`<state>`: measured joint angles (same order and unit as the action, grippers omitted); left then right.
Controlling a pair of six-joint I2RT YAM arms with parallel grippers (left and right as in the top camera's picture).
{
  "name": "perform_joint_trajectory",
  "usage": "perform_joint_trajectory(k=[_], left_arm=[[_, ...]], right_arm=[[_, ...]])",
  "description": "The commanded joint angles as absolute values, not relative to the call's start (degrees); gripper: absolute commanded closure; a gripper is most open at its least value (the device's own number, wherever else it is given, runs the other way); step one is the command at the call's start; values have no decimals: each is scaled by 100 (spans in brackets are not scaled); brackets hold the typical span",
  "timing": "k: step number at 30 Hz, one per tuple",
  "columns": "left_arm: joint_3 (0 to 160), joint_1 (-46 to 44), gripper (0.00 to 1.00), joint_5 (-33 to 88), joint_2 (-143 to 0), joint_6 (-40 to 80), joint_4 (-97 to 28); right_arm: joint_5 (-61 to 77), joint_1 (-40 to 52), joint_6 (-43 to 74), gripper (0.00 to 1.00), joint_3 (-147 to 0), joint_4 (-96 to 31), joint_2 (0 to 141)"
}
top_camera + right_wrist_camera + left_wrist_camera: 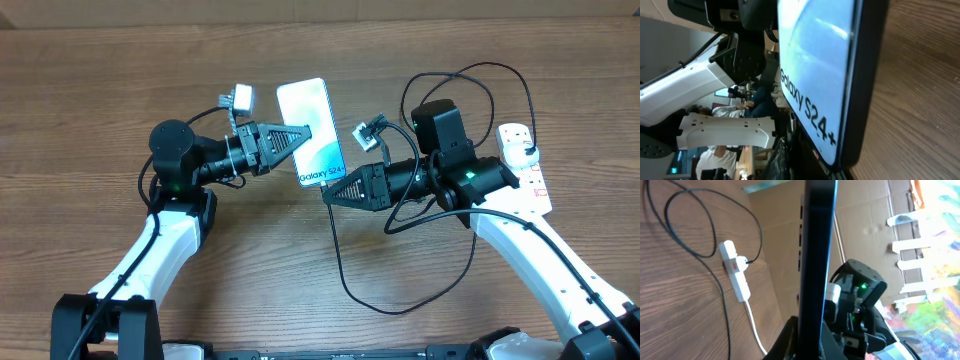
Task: Plug charger to phone and switch on socket
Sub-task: 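Lift the USB-C plug with the right gripper toward the phone's bottom, then align the USB-C plug with the phone port held by the left gripper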
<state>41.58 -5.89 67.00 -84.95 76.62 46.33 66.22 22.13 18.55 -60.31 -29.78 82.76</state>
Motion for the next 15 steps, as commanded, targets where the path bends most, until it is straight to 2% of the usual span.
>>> perform_joint_trajectory(k=[1, 15], left_arm=[[4204, -589, 96, 6716, -8471, 8068, 4890], [4204, -462, 96, 6823, -8471, 8149, 4864]], right_arm=[[6565, 2200, 2018, 96, -6012, -3004, 8219], [6735, 2045, 1944, 96, -6012, -3013, 8219]])
